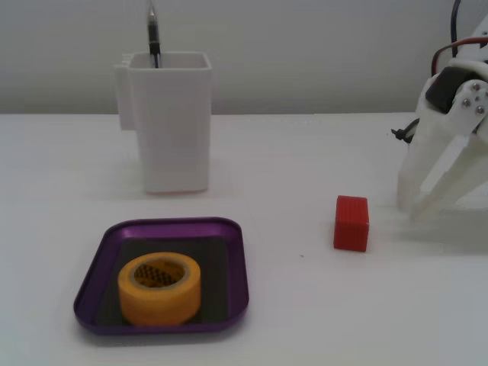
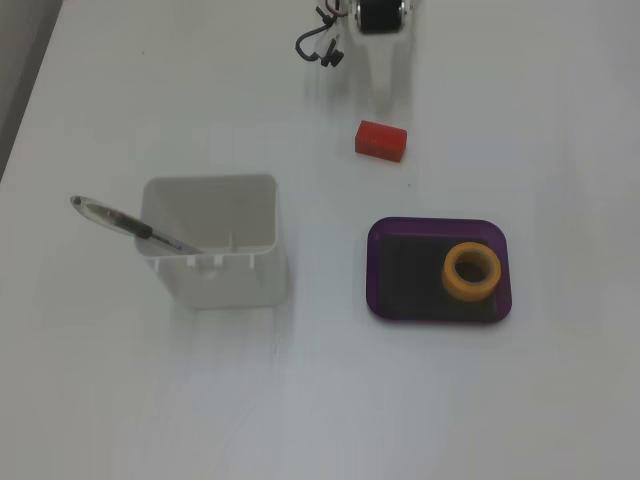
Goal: Remove the cube from the box.
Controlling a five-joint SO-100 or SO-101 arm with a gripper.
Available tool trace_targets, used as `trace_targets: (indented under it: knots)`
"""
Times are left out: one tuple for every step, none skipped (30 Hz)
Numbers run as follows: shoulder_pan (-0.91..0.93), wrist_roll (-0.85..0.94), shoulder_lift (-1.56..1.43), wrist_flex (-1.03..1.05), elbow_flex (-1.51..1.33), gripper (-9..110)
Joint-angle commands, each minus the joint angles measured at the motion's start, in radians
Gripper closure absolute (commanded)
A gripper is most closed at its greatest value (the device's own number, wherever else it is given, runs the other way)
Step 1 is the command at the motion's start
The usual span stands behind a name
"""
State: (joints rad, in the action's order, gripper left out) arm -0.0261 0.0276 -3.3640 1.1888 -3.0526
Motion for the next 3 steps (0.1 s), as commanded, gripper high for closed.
trace_targets:
  knots:
    - [0.008, 0.003, -0.048, -0.014, -0.008, 102]
    - [0.008, 0.003, -0.048, -0.014, -0.008, 102]
    - [0.008, 0.003, -0.048, -0.014, -0.008, 102]
